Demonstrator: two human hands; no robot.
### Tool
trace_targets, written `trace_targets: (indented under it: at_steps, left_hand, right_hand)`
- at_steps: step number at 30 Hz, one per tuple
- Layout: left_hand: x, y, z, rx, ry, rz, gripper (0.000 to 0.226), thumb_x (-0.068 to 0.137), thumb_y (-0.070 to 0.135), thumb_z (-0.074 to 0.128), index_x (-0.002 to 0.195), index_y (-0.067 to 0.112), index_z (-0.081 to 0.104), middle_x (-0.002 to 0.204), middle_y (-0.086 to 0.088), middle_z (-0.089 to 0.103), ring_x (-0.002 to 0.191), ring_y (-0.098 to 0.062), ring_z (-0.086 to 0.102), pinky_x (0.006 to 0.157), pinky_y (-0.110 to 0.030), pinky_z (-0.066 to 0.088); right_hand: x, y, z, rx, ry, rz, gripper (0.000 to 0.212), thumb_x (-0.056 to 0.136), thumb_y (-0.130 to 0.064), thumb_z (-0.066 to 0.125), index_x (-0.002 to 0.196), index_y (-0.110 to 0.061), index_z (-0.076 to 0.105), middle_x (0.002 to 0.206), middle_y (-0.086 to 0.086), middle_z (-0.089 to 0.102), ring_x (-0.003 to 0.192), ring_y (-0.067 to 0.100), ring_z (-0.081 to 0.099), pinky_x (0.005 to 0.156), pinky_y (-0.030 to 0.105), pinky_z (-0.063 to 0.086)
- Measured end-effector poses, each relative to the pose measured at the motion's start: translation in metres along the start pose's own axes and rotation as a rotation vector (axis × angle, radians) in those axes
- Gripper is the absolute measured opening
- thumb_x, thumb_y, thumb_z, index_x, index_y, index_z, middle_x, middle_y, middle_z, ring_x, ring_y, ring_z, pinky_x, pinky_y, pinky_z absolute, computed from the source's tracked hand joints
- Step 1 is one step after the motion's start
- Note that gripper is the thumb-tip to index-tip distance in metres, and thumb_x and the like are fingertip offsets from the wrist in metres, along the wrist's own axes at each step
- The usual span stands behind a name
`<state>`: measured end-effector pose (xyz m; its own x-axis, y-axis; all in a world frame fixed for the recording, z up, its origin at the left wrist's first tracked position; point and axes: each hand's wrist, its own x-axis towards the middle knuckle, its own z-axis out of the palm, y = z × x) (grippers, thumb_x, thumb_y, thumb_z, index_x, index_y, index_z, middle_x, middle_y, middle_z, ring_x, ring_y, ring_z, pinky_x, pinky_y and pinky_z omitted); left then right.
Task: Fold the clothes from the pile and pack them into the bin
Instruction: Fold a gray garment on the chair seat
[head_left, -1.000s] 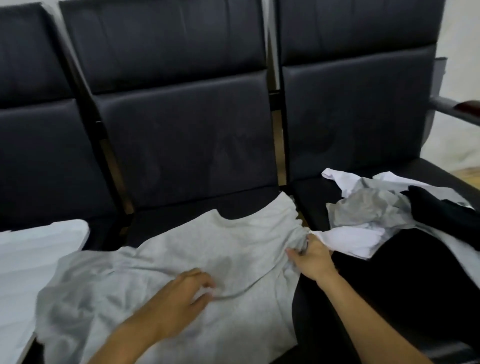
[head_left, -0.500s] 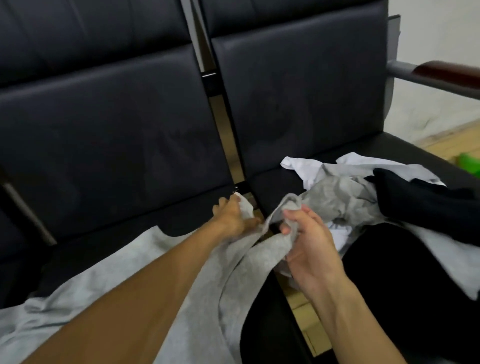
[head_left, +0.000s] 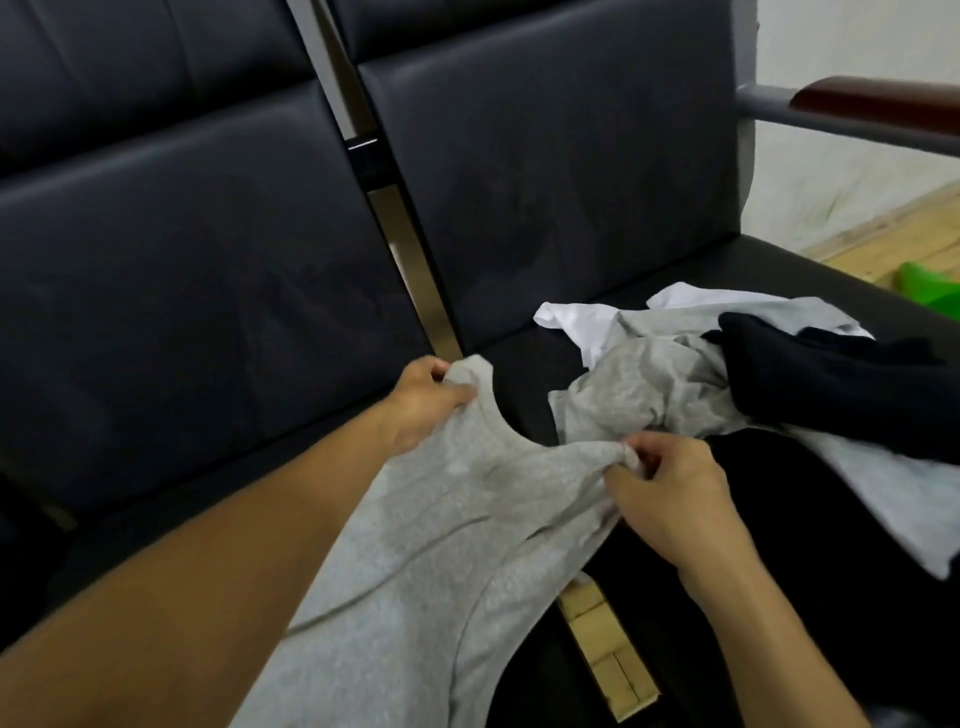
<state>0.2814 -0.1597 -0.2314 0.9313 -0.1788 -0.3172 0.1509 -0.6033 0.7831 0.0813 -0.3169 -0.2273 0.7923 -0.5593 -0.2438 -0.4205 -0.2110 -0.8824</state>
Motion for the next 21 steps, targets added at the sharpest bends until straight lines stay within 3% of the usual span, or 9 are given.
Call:
trace_targets:
  at_steps: [2, 4, 6, 10, 12, 14, 17, 19, 21]
  left_hand:
    - [-0.007, 0.018, -0.014, -0.254, -0.078, -0.014, 0.043, 0.085, 0.0, 0.072, 0.122, 0.013, 0.055, 0.118, -0.015, 0.061, 0.102, -0.024, 0.064, 0.087, -0.04, 0.057]
    - [-0.016, 0.032, -0.036, -0.359, -0.122, 0.016, 0.054, 0.083, -0.008, 0.068, 0.131, 0.011, 0.053, 0.122, -0.014, 0.06, 0.108, -0.025, 0.063, 0.089, -0.037, 0.056]
    - [-0.03, 0.036, -0.069, -0.281, -0.142, 0.079, 0.047, 0.084, -0.012, 0.062, 0.127, 0.009, 0.06, 0.11, -0.011, 0.066, 0.101, -0.021, 0.065, 0.088, -0.032, 0.058]
    - [-0.07, -0.002, -0.17, -0.07, -0.174, 0.171, 0.034, 0.076, -0.012, 0.055, 0.092, 0.013, 0.073, 0.074, -0.01, 0.066, 0.079, -0.024, 0.065, 0.074, -0.03, 0.055]
    - [-0.09, -0.044, -0.229, -0.116, -0.292, 0.123, 0.042, 0.062, -0.011, 0.059, 0.095, 0.01, 0.072, 0.077, -0.018, 0.065, 0.084, -0.033, 0.067, 0.077, -0.034, 0.056]
    - [-0.106, -0.086, -0.279, -0.188, -0.505, -0.004, 0.055, 0.06, -0.011, 0.068, 0.113, 0.004, 0.065, 0.099, -0.029, 0.066, 0.105, -0.044, 0.065, 0.09, -0.043, 0.057]
    - [-0.12, -0.131, -0.306, 0.07, -0.444, -0.102, 0.048, 0.074, -0.014, 0.068, 0.108, 0.02, 0.071, 0.115, -0.023, 0.068, 0.116, -0.043, 0.061, 0.092, -0.041, 0.054]
    - [-0.116, -0.143, -0.289, 0.434, -0.297, 0.052, 0.059, 0.088, -0.007, 0.059, 0.104, 0.05, 0.066, 0.113, -0.011, 0.069, 0.11, -0.033, 0.064, 0.09, -0.034, 0.054]
    - [-0.102, -0.143, -0.254, 0.845, -0.303, 0.289, 0.061, 0.09, 0.023, 0.057, 0.124, 0.07, 0.038, 0.133, 0.003, 0.053, 0.12, -0.017, 0.056, 0.101, -0.035, 0.048]
  right_hand:
    - [-0.004, -0.013, -0.008, 0.319, -0.17, 0.082, 0.018, 0.085, -0.002, 0.063, 0.075, -0.015, 0.071, 0.072, 0.009, 0.07, 0.062, 0.021, 0.064, 0.055, 0.032, 0.054]
    - [-0.012, -0.027, -0.013, 0.46, -0.295, 0.073, 0.014, 0.085, 0.0, 0.066, 0.081, -0.013, 0.072, 0.073, 0.009, 0.069, 0.061, 0.018, 0.064, 0.054, 0.027, 0.054]
    - [-0.025, -0.042, -0.011, 0.429, -0.398, -0.046, 0.012, 0.083, -0.004, 0.071, 0.085, -0.015, 0.073, 0.08, 0.008, 0.07, 0.069, 0.017, 0.065, 0.059, 0.024, 0.054]
    - [-0.069, -0.074, 0.025, 0.328, -0.697, -0.333, 0.018, 0.082, -0.012, 0.077, 0.086, -0.029, 0.073, 0.084, -0.002, 0.07, 0.074, 0.009, 0.063, 0.062, 0.021, 0.049]
    - [-0.095, -0.078, 0.051, 0.274, -0.918, -0.422, 0.026, 0.082, -0.014, 0.078, 0.092, -0.036, 0.071, 0.087, -0.01, 0.068, 0.08, 0.004, 0.063, 0.074, 0.022, 0.052]
    - [-0.112, -0.066, 0.072, 0.131, -1.073, -0.529, 0.033, 0.085, -0.016, 0.076, 0.103, -0.042, 0.064, 0.102, -0.014, 0.068, 0.094, 0.0, 0.065, 0.088, 0.023, 0.054]
    - [-0.108, -0.042, 0.083, -0.265, -0.993, -0.518, 0.047, 0.083, -0.035, 0.075, 0.125, -0.045, 0.055, 0.124, -0.017, 0.059, 0.111, 0.004, 0.059, 0.097, 0.03, 0.051]
    - [-0.099, -0.031, 0.081, -0.671, -0.864, -0.402, 0.066, 0.084, -0.035, 0.072, 0.14, -0.036, 0.037, 0.137, -0.008, 0.042, 0.126, 0.015, 0.046, 0.101, 0.031, 0.044]
    - [-0.101, -0.026, 0.084, -0.909, -0.817, -0.32, 0.072, 0.09, -0.028, 0.065, 0.147, -0.025, 0.021, 0.143, 0.002, 0.03, 0.134, 0.024, 0.035, 0.099, 0.035, 0.039]
